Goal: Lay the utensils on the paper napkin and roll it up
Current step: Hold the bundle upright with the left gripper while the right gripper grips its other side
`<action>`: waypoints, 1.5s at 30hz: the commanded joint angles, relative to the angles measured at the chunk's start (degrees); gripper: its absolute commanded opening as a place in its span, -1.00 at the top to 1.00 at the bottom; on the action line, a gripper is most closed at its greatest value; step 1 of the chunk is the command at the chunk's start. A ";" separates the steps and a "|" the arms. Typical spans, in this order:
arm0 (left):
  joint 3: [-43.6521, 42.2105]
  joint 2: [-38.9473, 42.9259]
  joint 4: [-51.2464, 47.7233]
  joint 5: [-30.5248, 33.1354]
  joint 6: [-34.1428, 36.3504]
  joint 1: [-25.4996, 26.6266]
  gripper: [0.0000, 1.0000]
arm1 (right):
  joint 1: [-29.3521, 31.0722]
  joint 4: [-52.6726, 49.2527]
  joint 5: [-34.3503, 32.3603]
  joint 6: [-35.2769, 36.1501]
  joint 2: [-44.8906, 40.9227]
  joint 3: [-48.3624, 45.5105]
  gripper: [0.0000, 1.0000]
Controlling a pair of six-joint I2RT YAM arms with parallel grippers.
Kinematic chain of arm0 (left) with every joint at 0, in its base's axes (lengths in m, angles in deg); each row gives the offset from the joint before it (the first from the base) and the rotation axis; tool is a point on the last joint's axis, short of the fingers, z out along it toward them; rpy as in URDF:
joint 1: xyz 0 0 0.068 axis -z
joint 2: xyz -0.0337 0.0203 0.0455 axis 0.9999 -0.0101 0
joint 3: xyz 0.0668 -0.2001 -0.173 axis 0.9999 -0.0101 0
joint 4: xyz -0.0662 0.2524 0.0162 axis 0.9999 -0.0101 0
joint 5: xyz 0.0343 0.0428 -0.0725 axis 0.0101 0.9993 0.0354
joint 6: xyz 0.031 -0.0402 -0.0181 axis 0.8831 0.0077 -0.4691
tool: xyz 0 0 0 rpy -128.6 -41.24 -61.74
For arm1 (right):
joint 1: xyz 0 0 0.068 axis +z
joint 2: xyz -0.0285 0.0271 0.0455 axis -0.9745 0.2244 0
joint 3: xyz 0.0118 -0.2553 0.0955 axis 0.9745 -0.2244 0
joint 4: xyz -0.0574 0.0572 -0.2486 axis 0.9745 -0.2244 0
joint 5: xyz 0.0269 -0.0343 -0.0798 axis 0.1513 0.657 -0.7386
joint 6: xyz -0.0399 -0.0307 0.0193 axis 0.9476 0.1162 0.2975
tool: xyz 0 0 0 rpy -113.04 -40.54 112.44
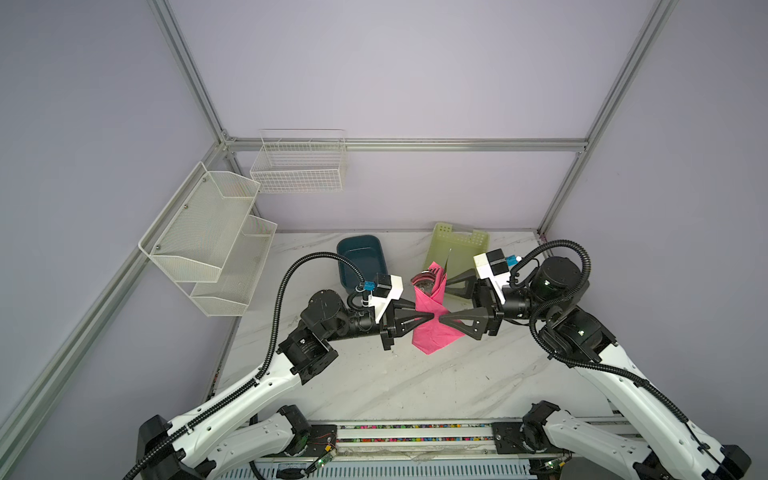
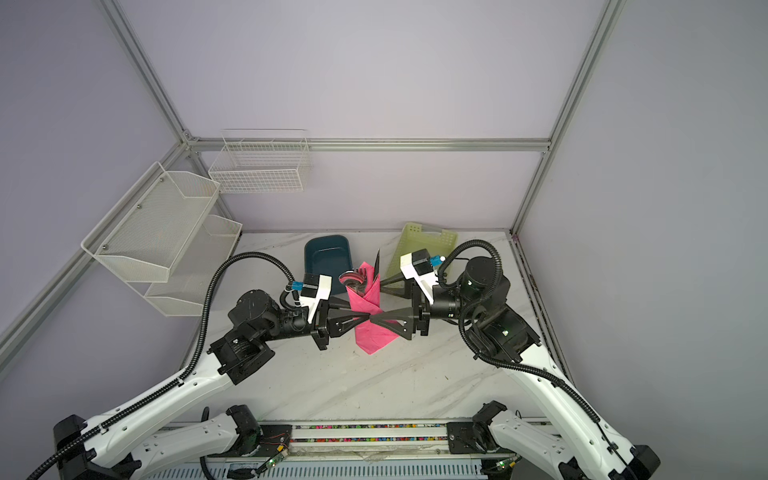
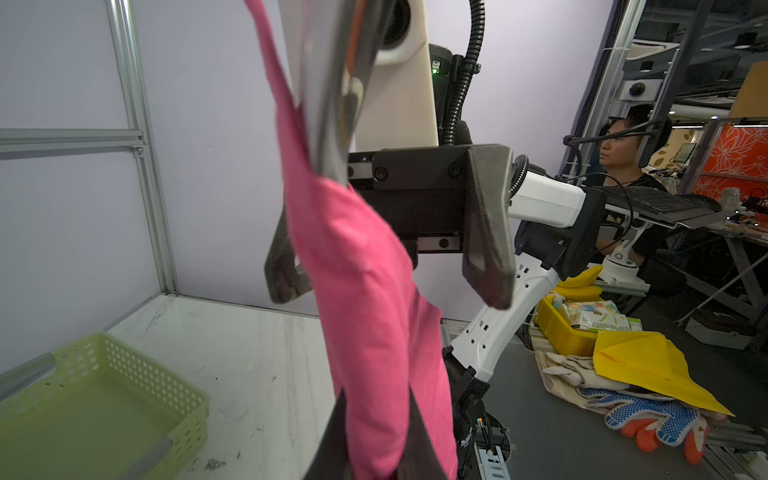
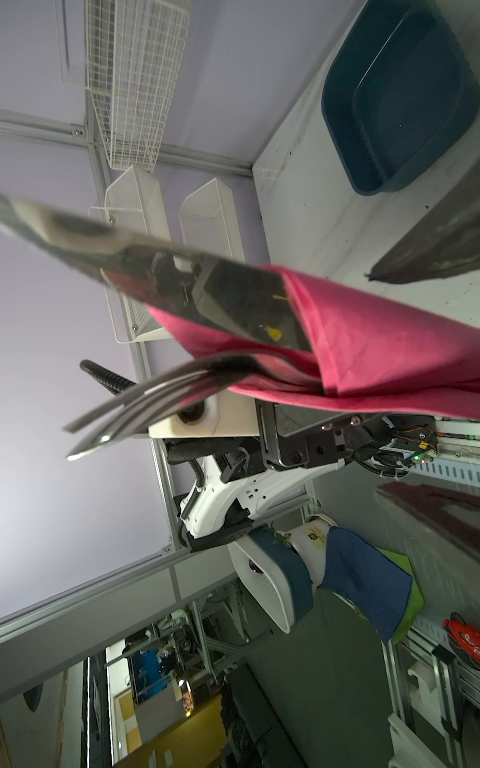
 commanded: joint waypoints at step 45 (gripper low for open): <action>6.28 5.88 -0.23 7.72 2.98 0.14 1.00 | 6.57 -8.04 -10.86 6.38 1.85 5.05 0.34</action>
